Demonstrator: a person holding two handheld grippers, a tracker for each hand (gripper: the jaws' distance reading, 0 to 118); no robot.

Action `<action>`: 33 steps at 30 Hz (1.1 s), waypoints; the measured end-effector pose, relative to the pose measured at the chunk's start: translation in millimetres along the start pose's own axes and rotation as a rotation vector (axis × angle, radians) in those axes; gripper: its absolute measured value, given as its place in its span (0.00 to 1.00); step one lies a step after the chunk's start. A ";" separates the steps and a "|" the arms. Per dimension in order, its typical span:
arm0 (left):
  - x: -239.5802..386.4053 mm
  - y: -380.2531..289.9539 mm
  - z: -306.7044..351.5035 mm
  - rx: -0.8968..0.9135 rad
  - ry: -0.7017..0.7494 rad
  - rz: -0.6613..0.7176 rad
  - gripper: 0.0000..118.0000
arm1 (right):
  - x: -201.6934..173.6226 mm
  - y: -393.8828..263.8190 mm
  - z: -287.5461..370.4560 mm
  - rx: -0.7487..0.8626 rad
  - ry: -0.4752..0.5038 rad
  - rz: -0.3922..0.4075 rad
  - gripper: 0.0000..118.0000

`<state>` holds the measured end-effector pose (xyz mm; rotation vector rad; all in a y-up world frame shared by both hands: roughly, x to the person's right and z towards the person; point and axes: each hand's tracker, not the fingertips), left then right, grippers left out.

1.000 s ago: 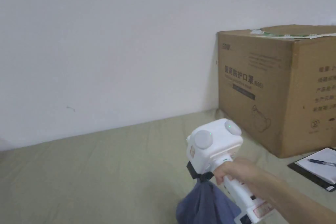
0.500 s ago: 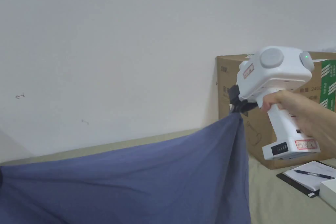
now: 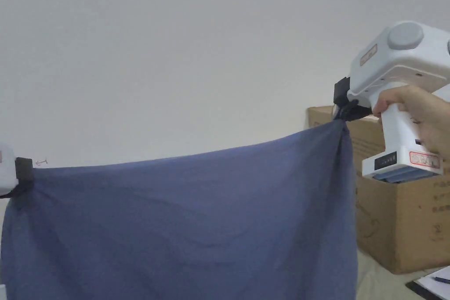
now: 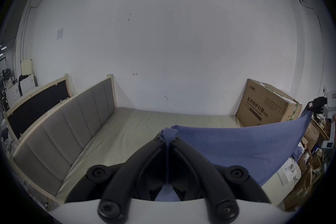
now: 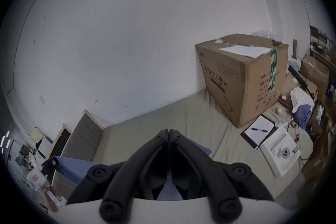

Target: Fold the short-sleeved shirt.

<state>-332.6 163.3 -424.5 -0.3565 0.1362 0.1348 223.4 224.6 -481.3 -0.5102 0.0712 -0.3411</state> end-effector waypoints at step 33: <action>27.2 110.7 -263.6 0.023 0.155 -0.177 0.00 | -52.7 107.4 -234.8 -0.028 -0.143 0.067 0.01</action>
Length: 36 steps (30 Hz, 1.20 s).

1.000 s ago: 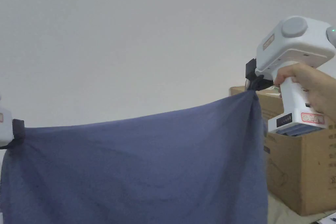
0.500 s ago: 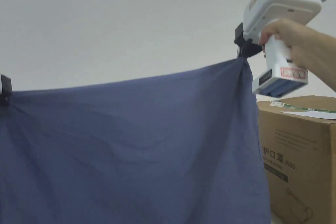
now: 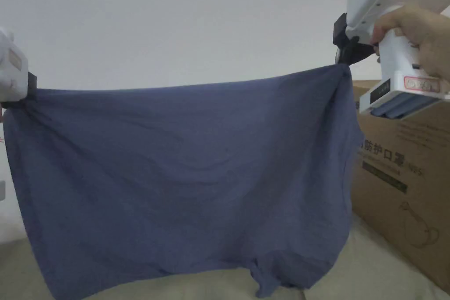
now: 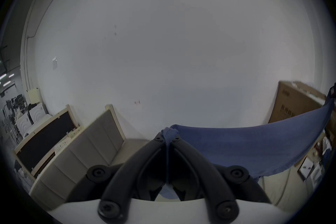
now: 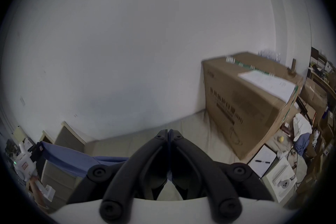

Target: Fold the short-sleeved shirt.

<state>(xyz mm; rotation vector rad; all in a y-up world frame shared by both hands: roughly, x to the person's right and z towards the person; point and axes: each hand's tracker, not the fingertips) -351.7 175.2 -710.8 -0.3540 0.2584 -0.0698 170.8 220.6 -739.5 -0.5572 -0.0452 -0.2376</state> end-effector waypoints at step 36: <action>-27.1 -449.1 108.8 -0.532 -0.100 -0.039 0.00 | 147.2 -466.9 -9.9 -0.526 0.025 -0.013 0.01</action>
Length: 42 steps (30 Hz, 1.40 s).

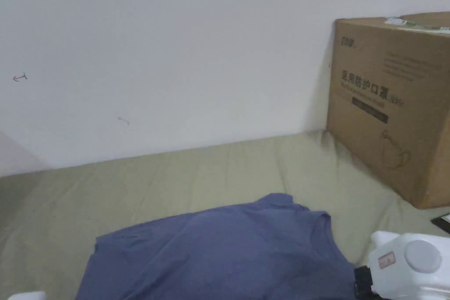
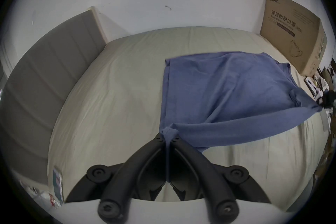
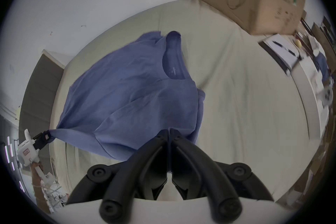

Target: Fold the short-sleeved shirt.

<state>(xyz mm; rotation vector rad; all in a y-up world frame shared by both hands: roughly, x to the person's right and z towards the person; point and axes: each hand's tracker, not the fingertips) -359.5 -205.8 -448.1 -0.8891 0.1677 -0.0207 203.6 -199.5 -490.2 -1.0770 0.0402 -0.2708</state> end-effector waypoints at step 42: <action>-41.5 -241.7 156.9 0.038 -0.077 0.198 0.69 | -10.6 -258.9 114.3 0.153 0.075 0.200 0.00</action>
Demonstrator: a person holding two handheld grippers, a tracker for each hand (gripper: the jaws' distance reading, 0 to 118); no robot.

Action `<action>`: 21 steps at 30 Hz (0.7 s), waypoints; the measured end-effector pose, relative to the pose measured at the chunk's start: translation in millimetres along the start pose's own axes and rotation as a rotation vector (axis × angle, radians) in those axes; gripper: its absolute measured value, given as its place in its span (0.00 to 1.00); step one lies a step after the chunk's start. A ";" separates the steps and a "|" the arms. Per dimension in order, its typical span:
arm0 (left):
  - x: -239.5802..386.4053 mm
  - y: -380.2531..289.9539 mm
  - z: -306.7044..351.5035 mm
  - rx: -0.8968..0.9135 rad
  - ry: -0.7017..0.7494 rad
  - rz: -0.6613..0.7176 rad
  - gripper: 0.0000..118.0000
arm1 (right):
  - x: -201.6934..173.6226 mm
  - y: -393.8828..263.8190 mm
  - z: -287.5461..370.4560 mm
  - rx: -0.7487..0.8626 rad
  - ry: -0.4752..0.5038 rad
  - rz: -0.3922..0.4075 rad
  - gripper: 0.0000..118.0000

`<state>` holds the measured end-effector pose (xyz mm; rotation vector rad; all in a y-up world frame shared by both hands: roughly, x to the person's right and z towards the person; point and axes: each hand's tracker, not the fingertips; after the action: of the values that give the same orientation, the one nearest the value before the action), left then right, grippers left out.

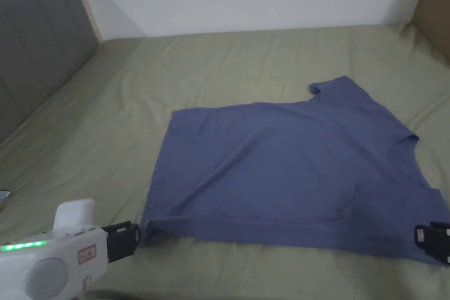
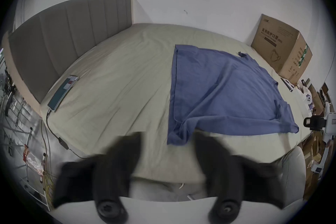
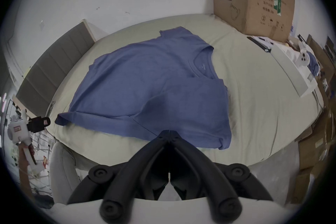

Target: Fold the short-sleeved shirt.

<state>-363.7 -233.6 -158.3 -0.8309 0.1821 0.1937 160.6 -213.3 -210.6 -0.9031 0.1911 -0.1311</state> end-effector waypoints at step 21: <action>15.9 23.3 -59.3 -0.147 -0.033 -0.045 0.01 | 77.9 -0.5 -59.9 -0.184 -0.112 -0.103 0.44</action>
<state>-358.9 -260.9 -217.9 -0.9768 0.1191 0.1794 223.4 -274.5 -254.9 -1.1012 0.0524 -0.1600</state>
